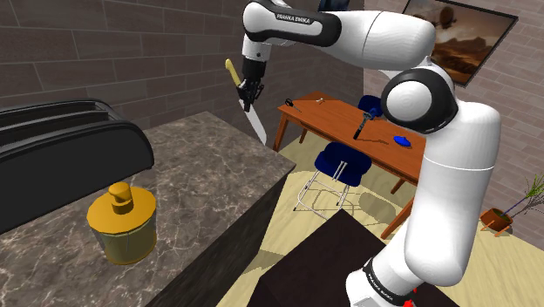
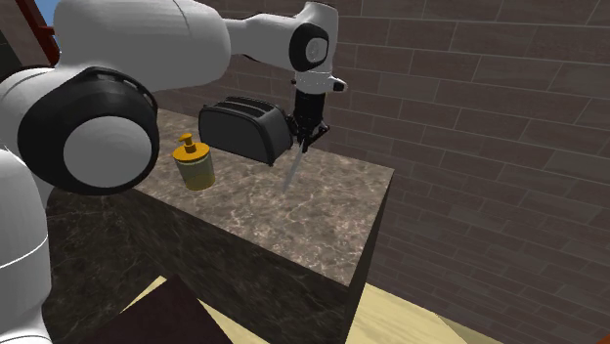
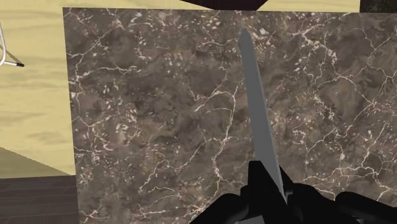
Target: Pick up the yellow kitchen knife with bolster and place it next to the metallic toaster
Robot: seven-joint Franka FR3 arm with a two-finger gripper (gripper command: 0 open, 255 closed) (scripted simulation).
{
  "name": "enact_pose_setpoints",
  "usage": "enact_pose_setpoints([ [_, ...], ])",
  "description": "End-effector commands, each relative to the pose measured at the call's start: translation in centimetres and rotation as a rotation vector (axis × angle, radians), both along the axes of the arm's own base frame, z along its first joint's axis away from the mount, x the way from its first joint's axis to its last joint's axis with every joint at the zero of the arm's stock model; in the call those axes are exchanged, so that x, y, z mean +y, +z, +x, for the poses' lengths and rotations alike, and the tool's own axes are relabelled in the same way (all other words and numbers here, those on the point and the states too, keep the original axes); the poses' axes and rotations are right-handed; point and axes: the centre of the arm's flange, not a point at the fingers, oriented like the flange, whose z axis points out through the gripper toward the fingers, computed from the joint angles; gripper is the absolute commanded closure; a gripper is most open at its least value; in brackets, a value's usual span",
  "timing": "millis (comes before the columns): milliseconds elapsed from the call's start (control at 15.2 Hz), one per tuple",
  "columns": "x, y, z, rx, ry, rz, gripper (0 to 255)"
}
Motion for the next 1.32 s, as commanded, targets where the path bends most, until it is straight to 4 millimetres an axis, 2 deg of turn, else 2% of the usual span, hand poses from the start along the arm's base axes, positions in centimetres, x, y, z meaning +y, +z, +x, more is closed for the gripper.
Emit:
enact_pose_setpoints([
  [0, 0.1, 1.0, -0.1, 0.001, 0.000, 0.000, 255],
  [528, 0.1, 5.2, -0.1, 0.001, 0.000, 0.000, 255],
  [594, 0.0, 5.2, -0.1, 0.001, 0.000, 0.000, 255],
  [1254, 12.2, 5.2, -5.3, 0.001, 0.000, 0.000, 255],
])
